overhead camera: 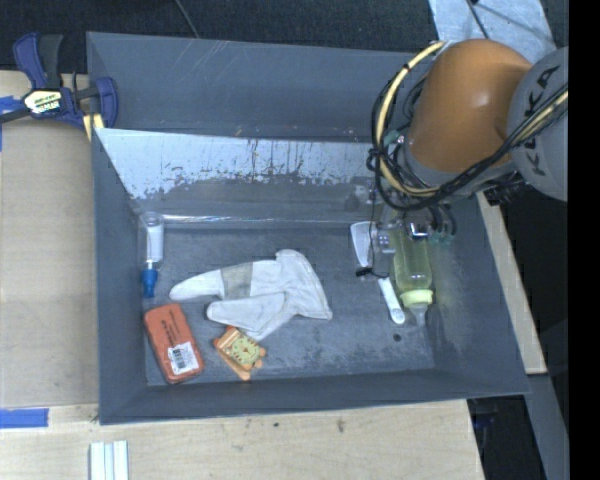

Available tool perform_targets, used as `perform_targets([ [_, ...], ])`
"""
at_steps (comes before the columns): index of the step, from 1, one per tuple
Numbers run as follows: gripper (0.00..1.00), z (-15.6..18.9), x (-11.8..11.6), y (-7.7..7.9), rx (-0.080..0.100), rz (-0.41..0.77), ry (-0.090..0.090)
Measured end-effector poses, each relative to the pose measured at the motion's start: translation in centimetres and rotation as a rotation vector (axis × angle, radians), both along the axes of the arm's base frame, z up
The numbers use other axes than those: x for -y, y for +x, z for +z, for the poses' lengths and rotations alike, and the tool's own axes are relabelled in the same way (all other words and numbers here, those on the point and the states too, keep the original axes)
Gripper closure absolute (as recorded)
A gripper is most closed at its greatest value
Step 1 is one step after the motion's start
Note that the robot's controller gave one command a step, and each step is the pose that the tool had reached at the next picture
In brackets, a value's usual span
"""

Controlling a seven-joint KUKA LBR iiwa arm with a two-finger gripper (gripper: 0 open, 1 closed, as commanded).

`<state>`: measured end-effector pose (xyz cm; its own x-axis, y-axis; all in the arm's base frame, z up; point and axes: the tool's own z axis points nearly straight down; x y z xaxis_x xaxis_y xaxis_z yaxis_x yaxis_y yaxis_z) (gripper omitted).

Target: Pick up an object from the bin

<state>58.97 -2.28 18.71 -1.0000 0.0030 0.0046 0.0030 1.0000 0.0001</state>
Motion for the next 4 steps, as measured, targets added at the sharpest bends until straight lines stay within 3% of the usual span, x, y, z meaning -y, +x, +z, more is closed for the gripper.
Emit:
perform_targets([
  [2,0.0,0.4,-0.1,0.1,0.01,0.003,-0.001],
  [3,0.0,-3.1,-1.0,1.3,0.005,0.156,0.0],
  [4,0.0,-6.0,-1.6,1.6,0.01,0.127,0.0],
])
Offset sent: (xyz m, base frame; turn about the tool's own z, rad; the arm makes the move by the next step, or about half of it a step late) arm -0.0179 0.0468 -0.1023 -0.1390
